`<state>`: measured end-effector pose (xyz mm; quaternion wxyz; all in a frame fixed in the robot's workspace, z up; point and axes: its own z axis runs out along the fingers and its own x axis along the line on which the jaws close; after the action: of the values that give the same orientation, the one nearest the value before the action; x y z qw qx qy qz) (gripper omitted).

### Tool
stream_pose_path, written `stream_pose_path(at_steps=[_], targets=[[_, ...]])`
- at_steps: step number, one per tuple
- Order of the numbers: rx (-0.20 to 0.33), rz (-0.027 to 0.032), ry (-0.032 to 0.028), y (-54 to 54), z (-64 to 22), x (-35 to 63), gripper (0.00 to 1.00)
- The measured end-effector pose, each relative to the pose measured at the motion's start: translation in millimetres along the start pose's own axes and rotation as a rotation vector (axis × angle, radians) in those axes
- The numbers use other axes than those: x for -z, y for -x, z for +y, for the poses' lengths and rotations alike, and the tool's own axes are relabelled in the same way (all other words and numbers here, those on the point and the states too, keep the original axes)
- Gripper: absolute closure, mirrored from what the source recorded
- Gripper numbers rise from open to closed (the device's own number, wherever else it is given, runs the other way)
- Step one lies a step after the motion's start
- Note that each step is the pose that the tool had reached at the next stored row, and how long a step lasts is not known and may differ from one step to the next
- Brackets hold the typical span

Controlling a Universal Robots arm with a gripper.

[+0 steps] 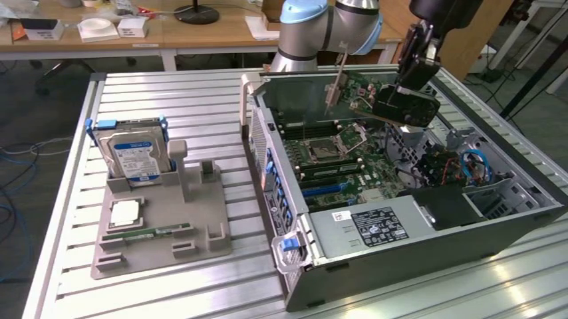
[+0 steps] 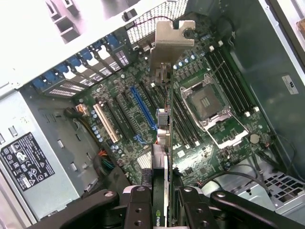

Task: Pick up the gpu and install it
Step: 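Insert the gpu into the slot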

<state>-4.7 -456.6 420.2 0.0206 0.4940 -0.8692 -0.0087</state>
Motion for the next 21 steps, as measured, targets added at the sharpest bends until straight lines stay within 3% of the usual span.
stream_pose_path(at_steps=[21], targets=[[0.126, 0.0045, -0.0034, 0.0, 0.0, 0.1, 0.74]])
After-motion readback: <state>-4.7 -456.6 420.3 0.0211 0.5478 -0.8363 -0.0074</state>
